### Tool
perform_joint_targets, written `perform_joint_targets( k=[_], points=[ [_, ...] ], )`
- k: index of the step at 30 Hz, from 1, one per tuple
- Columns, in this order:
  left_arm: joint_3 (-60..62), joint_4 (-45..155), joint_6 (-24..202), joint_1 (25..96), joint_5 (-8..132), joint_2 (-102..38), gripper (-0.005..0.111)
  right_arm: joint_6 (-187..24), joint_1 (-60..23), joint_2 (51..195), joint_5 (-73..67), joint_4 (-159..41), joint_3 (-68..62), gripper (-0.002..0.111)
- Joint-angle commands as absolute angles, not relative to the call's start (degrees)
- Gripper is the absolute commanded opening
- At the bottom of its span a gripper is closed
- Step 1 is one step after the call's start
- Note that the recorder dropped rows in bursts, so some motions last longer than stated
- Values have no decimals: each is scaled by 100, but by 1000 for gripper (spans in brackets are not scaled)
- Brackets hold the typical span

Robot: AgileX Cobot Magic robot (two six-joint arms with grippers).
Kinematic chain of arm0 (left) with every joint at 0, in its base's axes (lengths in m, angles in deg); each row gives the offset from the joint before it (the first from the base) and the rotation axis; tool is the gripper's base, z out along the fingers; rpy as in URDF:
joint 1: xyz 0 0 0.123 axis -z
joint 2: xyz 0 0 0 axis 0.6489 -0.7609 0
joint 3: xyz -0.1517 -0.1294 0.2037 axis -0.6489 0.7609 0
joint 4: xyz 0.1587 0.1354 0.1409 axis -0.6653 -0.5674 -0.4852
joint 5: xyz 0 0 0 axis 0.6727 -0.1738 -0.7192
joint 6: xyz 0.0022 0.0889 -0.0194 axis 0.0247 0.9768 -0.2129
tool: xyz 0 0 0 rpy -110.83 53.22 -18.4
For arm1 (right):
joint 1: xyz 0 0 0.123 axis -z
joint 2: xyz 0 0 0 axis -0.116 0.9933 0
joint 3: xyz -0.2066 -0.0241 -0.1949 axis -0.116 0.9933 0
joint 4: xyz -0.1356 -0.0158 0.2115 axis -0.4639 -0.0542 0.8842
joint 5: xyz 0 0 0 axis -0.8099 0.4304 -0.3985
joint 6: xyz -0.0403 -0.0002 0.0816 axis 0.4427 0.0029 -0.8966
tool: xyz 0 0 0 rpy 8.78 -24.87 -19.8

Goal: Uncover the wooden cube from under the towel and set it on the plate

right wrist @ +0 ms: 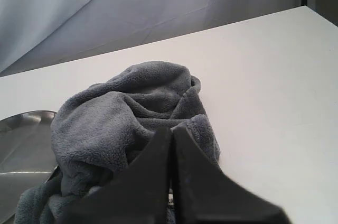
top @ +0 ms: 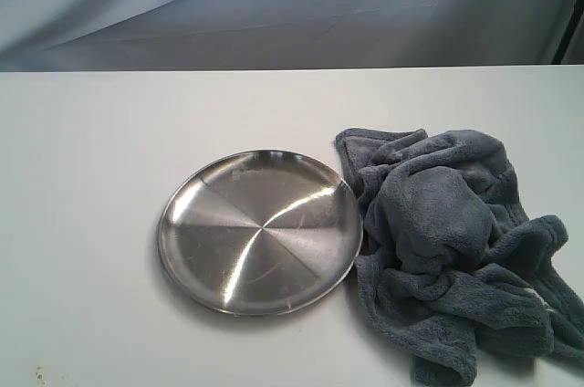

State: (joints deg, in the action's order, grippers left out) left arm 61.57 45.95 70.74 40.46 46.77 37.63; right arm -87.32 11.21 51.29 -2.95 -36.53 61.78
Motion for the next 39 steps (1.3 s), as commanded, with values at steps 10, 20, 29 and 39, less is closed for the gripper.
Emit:
perform_joint_targets(
  k=[10, 20, 29, 39],
  points=[
    [6185, 4573, 7059, 4042, 4688, 3782, 0, -8755, 1121, 5092, -227, -3625, 6193, 3],
    [6185, 4573, 7059, 4042, 4688, 3782, 0, -8755, 1121, 5092, -227, -3625, 6193, 3],
    [6185, 4573, 7059, 4042, 4688, 3782, 0, -8755, 1121, 5092, -227, -3625, 6193, 3],
    [6185, 4387, 7059, 4042, 4873, 3782, 0, -8755, 1121, 5092, -227, -3625, 6193, 3]
  ],
)
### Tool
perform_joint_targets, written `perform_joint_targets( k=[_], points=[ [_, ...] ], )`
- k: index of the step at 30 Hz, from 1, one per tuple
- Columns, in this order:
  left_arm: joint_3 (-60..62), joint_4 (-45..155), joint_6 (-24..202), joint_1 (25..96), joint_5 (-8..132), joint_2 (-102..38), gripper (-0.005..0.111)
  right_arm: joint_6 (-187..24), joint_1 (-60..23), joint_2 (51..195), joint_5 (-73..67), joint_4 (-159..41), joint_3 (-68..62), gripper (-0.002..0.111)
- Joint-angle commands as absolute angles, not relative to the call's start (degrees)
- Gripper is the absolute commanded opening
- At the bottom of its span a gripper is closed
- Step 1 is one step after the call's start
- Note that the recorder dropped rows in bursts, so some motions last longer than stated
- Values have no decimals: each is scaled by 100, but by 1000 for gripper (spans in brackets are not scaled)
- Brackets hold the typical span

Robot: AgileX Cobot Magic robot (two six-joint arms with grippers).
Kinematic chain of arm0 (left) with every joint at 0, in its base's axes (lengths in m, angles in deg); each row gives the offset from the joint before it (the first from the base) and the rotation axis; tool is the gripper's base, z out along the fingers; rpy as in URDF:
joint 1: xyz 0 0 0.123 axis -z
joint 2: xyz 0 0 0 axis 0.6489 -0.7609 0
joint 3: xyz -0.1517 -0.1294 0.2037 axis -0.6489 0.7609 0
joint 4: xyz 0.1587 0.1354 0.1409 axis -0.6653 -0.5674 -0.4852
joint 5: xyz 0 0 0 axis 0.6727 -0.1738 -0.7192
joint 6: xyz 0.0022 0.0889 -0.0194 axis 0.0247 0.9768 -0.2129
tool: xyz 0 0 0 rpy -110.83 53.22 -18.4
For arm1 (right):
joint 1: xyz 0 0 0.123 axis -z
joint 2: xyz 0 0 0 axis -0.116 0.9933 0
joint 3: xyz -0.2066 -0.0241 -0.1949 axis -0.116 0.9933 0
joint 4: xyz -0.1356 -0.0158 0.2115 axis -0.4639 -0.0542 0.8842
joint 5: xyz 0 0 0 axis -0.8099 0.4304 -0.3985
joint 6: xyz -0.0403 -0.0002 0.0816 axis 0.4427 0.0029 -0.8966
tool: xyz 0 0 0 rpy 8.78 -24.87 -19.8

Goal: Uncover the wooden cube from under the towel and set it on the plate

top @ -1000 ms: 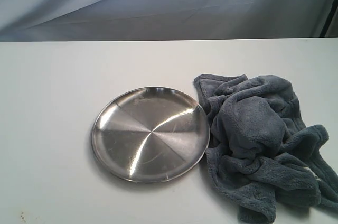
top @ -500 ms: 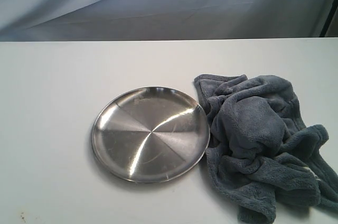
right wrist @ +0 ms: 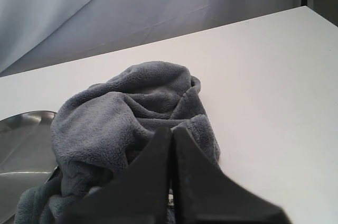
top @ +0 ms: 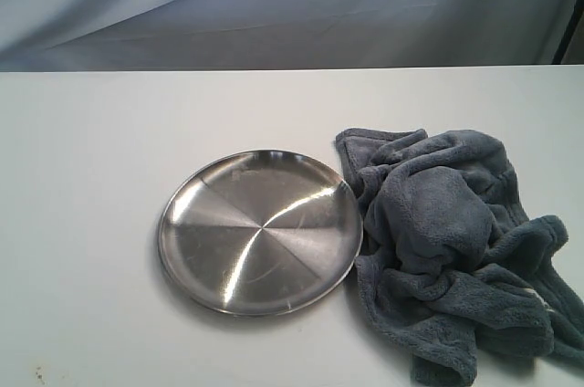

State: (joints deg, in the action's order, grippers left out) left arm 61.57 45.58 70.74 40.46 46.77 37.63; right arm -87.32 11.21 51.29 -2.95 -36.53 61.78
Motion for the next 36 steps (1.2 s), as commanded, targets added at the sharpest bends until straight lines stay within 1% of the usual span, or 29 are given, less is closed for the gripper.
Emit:
perform_joint_targets(
  k=[1, 5, 7, 14, 15, 17, 22, 25, 28, 32, 36],
  points=[
    [6185, 4387, 7059, 4042, 4913, 3782, 0, -8755, 1121, 5092, -227, -3625, 6193, 3],
    [6185, 4632, 7035, 4042, 5083, 3782, 0, -8755, 1121, 5092, -227, -3625, 6193, 3],
    [6185, 4986, 7024, 4042, 5446, 3782, 0, -8755, 1121, 5092, -227, -3625, 6193, 3],
    [6185, 7306, 6918, 4042, 7303, 3782, 0, -8755, 1121, 5092, -227, -3625, 6193, 3],
    [6163, 7472, 6918, 4046, 7252, 3782, 0, -8755, 1121, 5092, -227, -3625, 6193, 3],
    [5805, 7374, 6934, 4046, 6758, 3782, 0, -8755, 1121, 5092, -227, -3625, 6193, 3],
    [4623, 6026, 6934, 4046, 4949, 3261, 0, -8755, 1121, 5092, -227, -3625, 6193, 3],
    [4089, 5164, 6987, 4046, 4574, 2814, 0, -8755, 1121, 5092, -227, -3625, 6193, 3],
    [3545, 5009, 7574, 4101, 4335, 2299, 0, -8755, 1121, 5092, -227, -3625, 6193, 3],
    [2785, 5022, 8070, 4484, 3522, 1586, 0, -8755, 1121, 5092, -227, -3625, 6193, 3],
    [2137, 5042, 8556, 5081, 2203, 471, 0, -8755, 1121, 5092, -227, -3625, 6193, 3]
  ],
)
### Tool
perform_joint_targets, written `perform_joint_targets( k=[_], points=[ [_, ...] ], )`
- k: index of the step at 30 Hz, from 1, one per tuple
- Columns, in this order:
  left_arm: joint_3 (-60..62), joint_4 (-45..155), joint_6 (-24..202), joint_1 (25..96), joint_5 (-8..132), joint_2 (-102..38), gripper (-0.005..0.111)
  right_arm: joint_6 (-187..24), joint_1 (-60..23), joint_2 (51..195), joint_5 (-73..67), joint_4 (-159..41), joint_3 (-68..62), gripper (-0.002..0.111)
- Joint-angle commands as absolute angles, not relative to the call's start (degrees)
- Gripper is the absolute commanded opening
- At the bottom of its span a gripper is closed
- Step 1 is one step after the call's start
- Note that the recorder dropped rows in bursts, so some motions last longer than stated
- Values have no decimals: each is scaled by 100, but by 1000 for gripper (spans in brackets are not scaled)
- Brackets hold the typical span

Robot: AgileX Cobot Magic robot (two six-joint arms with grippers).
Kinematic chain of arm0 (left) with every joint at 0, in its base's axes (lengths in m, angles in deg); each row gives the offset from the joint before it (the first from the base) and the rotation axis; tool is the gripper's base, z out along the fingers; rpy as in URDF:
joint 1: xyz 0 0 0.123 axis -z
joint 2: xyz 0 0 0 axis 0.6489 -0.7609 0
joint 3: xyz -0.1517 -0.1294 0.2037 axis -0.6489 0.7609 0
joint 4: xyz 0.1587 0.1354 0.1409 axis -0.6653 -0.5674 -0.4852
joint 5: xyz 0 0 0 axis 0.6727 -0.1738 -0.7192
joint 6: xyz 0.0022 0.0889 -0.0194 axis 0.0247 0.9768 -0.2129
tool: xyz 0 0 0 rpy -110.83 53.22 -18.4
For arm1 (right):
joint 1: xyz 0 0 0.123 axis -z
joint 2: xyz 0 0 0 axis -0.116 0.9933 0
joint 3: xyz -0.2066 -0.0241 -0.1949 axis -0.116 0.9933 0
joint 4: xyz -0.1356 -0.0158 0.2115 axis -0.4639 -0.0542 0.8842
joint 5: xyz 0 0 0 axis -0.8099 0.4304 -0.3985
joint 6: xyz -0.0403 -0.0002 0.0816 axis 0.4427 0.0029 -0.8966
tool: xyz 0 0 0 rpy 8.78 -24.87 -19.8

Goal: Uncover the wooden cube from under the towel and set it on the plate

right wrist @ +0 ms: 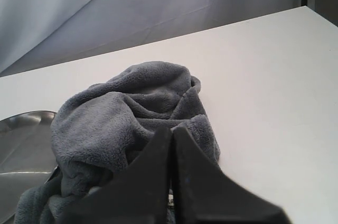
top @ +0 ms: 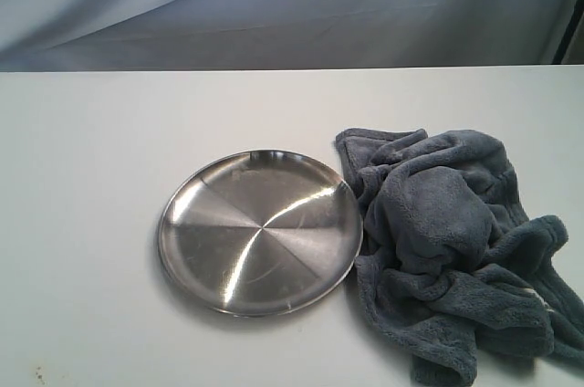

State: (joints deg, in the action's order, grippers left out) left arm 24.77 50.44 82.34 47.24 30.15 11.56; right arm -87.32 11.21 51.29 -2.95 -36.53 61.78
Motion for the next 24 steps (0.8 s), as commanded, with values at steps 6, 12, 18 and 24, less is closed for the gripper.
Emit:
perform_joint_targets(
  k=[6, 12, 18, 24],
  points=[
    [1953, 5628, 8579, 5757, 2057, -540, 0, -8755, 1121, 5092, -227, -3625, 6193, 3],
    [1953, 5628, 8561, 6644, 2302, -1322, 0, -8755, 1121, 5092, -227, -3625, 6193, 3],
    [1953, 5628, 8336, 7550, 2855, -1969, 0, -8755, 1121, 5092, -227, -3625, 6193, 3],
    [1953, 5581, 8234, 8418, 3611, -2820, 0, -8755, 1121, 5092, -227, -3625, 6193, 3]
  ],
)
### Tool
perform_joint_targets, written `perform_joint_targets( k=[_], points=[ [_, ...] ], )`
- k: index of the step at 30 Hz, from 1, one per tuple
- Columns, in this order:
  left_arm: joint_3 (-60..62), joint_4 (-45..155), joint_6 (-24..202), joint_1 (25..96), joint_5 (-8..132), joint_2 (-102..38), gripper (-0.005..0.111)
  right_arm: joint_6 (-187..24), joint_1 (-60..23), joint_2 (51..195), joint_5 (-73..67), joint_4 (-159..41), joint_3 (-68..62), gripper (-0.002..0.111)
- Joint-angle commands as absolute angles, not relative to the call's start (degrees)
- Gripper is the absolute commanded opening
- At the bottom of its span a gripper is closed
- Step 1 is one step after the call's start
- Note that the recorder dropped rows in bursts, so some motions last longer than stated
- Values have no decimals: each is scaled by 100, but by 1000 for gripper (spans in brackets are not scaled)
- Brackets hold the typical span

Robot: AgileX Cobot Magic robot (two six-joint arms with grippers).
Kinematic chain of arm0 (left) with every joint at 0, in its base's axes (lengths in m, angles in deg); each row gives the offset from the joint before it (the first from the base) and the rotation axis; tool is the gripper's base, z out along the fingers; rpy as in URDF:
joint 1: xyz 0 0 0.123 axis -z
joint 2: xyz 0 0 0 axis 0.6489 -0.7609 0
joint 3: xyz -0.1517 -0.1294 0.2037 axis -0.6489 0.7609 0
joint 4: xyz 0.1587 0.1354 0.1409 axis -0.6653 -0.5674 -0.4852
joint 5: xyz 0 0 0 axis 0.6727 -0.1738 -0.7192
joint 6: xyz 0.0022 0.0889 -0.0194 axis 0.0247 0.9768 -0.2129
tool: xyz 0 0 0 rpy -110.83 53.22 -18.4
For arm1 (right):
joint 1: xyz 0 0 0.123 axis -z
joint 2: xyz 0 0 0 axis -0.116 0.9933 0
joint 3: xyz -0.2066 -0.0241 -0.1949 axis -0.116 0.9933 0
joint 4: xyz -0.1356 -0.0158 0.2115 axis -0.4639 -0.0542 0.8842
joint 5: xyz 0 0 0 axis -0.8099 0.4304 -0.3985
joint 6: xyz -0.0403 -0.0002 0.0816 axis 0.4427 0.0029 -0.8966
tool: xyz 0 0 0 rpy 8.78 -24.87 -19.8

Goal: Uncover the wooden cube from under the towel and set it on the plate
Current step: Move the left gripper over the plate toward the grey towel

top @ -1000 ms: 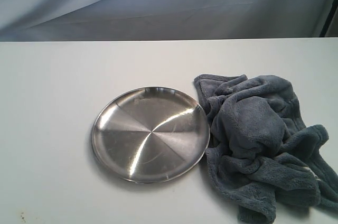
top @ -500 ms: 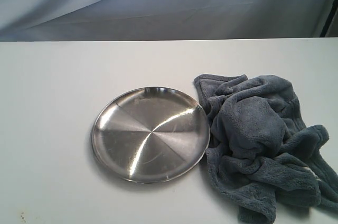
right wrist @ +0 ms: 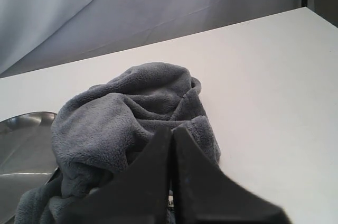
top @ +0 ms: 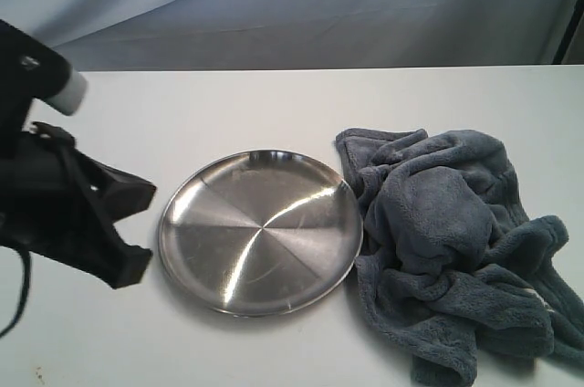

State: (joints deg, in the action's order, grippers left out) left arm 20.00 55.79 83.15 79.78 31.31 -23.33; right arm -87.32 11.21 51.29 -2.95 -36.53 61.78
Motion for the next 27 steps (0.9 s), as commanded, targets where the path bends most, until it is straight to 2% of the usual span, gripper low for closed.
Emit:
perform_joint_targets(
  k=[1, 7, 14, 20, 27],
  points=[
    [1953, 5581, 8234, 8551, 3687, -2948, 0, -8755, 1121, 5092, -227, -3625, 6193, 3],
    [1289, 5356, 8234, 9270, 2806, -4030, 0, -8755, 1121, 5092, -227, -3625, 6193, 3],
    [-450, 4550, 7105, 10174, 1132, -5469, 0, -8755, 1121, 5092, -227, -3625, 6193, 3],
    [-1939, 4799, 6097, 10267, -164, -6610, 0, -8755, 1121, 5092, -227, -3625, 6193, 3],
    [-2853, 5044, 5670, 10267, -32, -7410, 0, -8755, 1121, 5092, -227, -3625, 6193, 3]
  ],
)
